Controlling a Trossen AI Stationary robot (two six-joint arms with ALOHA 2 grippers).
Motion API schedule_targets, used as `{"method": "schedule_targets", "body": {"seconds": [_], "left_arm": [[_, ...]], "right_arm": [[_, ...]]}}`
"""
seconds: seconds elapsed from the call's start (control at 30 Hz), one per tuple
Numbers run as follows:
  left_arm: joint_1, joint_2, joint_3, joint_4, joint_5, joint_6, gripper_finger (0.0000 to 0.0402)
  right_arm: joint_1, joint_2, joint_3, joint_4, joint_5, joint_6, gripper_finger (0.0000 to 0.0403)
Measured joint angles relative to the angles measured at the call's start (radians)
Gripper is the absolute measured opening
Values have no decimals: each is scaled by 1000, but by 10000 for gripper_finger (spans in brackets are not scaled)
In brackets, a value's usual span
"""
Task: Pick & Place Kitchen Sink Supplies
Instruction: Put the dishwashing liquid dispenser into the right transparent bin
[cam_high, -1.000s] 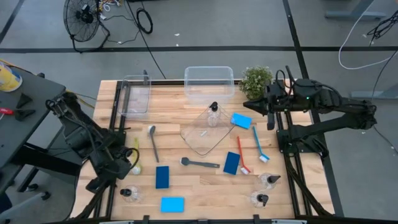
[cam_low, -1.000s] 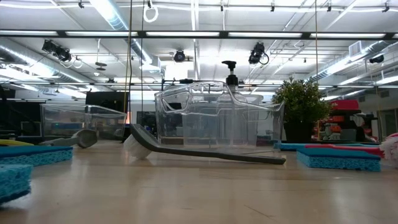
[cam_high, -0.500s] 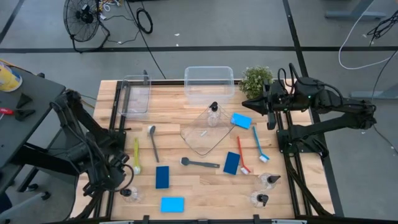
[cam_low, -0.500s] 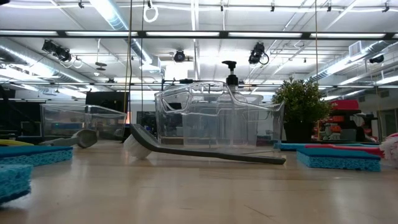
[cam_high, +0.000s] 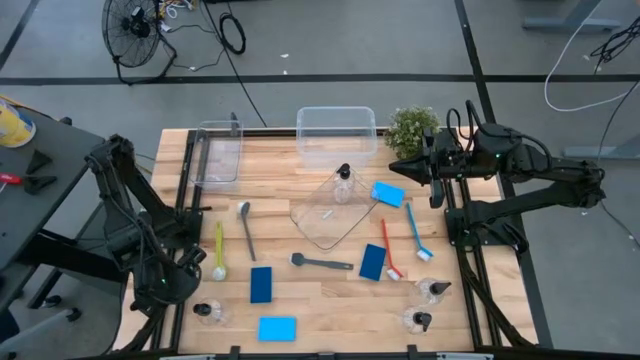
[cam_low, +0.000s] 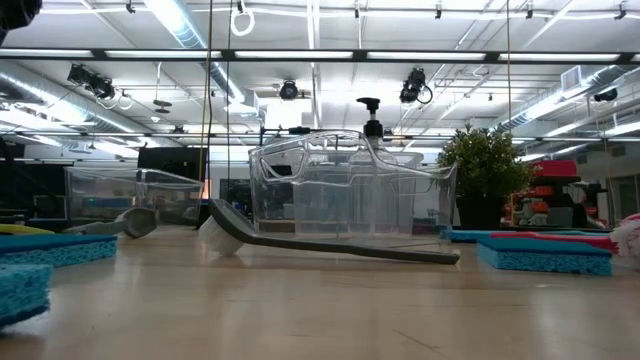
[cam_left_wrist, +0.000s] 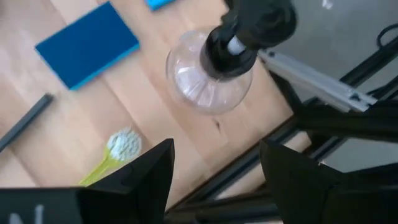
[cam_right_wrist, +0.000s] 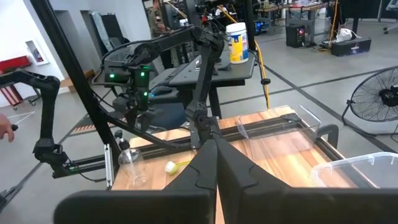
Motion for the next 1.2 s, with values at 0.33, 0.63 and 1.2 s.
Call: {"method": "schedule_targets", "body": {"seconds": [0.33, 0.63, 1.2], "left_arm": [[-56, -44, -118, 199, -34, -9, 243], [-57, -41, -118, 276, -143, 20, 243], [-56, 19, -118, 353, -212, 72, 243]], "right_arm": [[0, 0, 0, 12, 0, 0, 6], [0, 0, 0, 46, 1, 0, 6], [0, 0, 0, 46, 4, -1, 6]]}}
